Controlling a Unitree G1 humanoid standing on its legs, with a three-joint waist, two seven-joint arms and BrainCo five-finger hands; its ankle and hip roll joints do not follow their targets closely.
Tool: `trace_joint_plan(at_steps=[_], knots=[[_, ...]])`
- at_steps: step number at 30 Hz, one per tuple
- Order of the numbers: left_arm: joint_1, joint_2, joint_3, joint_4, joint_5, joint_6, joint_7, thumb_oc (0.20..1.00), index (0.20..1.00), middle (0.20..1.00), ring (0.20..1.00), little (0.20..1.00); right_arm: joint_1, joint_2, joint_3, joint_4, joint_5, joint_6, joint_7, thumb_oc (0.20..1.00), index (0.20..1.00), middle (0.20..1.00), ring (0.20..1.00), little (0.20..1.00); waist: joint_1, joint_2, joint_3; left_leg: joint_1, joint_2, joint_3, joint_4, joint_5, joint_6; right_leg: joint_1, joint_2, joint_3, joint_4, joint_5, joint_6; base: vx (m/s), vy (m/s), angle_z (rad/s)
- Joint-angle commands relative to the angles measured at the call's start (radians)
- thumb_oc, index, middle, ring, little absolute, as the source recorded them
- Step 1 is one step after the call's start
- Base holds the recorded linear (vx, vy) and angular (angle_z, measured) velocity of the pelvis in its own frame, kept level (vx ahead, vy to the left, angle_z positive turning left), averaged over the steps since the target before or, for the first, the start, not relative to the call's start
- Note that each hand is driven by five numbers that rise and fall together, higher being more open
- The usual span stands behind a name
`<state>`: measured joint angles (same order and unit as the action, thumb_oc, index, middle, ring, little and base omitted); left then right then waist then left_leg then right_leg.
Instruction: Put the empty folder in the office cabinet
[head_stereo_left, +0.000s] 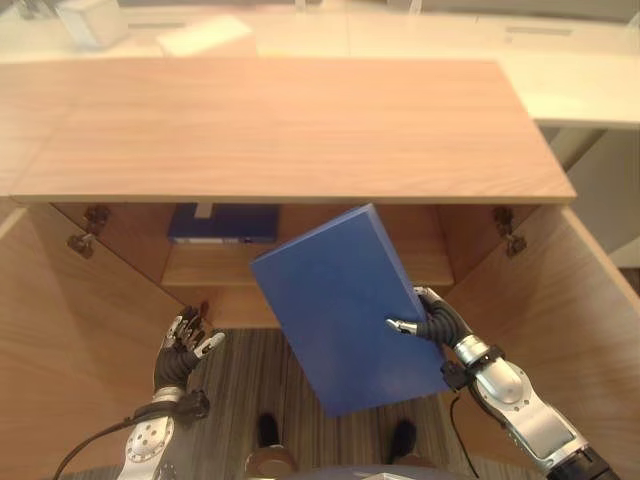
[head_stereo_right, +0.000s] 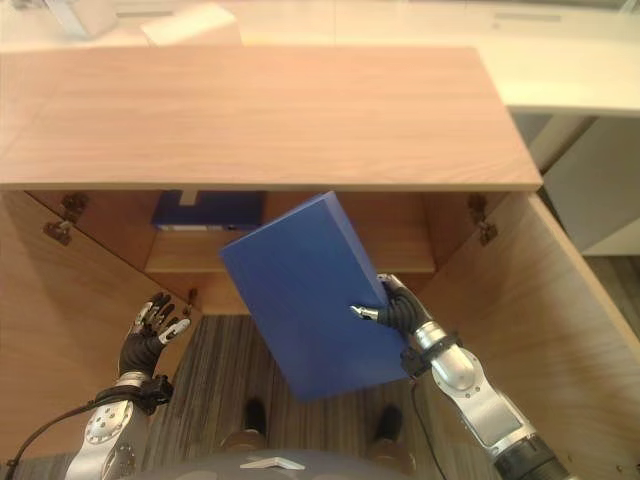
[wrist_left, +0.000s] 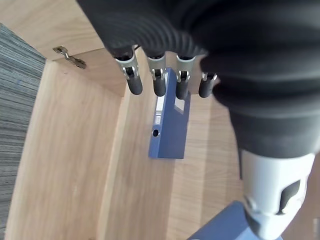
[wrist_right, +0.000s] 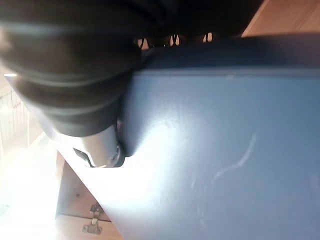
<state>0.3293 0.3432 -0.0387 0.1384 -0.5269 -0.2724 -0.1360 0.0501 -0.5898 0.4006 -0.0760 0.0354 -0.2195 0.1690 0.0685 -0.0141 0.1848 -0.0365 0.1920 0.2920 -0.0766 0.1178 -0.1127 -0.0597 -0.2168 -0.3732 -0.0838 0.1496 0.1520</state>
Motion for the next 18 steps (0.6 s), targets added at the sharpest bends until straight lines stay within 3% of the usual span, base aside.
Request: trace_joint_plan(at_steps=[1, 4, 6, 12, 18], knots=[[-0.064, 0.077, 0.019, -0.012, 0.063, -0.085, 0.027, 1.000, 1.000, 1.000, 1.000, 1.000, -0.114, -0.044, 0.037, -0.080, -0.085, -0.105, -0.053, 0.200, 0.200, 0.200, 0.200, 0.200, 0.006, -0.021, 0.033, -0.026, -0.068, -0.034, 0.001, -0.065, 0.016, -0.050, -0.033, 0.091, 0.032, -0.002, 0.039, -0.16, -0.009, 0.04], [-0.070, 0.087, -0.005, 0.002, 0.078, -0.092, 0.034, 1.000, 1.000, 1.000, 1.000, 1.000, -0.135, -0.059, 0.070, -0.065, -0.123, -0.107, -0.062, 0.200, 0.200, 0.200, 0.200, 0.200, 0.011, -0.015, 0.057, -0.053, -0.069, -0.040, 0.007, -0.054, 0.016, -0.077, -0.040, 0.090, 0.046, 0.000, 0.038, -0.12, -0.001, 0.03], [-0.094, 0.107, -0.067, 0.044, 0.100, -0.103, 0.062, 1.000, 1.000, 1.000, 1.000, 1.000, -0.182, -0.063, 0.148, 0.006, -0.159, -0.096, -0.084, 0.200, 0.200, 0.200, 0.200, 0.200, 0.018, 0.001, 0.115, -0.113, -0.069, -0.054, 0.028, -0.040, 0.013, -0.125, -0.053, 0.089, 0.068, 0.007, 0.039, -0.17, 0.007, 0.03], [-0.148, 0.100, -0.130, 0.145, 0.108, -0.097, 0.099, 1.000, 1.000, 1.000, 1.000, 1.000, -0.258, -0.035, 0.222, 0.103, -0.182, -0.080, -0.116, 0.200, 0.200, 0.200, 0.200, 0.200, 0.020, 0.015, 0.167, -0.185, -0.066, -0.062, 0.054, -0.029, 0.010, -0.191, -0.066, 0.091, 0.090, 0.015, 0.037, -0.09, 0.008, 0.08], [-0.183, 0.085, -0.157, 0.273, 0.109, -0.085, 0.113, 1.000, 1.000, 1.000, 1.000, 1.000, -0.302, 0.017, 0.213, 0.174, -0.123, -0.064, -0.153, 0.200, 0.200, 0.200, 0.200, 0.200, 0.019, 0.021, 0.200, -0.239, -0.075, -0.063, 0.067, -0.026, 0.011, -0.240, -0.071, 0.095, 0.099, 0.026, 0.037, -0.05, 0.020, 0.01]])
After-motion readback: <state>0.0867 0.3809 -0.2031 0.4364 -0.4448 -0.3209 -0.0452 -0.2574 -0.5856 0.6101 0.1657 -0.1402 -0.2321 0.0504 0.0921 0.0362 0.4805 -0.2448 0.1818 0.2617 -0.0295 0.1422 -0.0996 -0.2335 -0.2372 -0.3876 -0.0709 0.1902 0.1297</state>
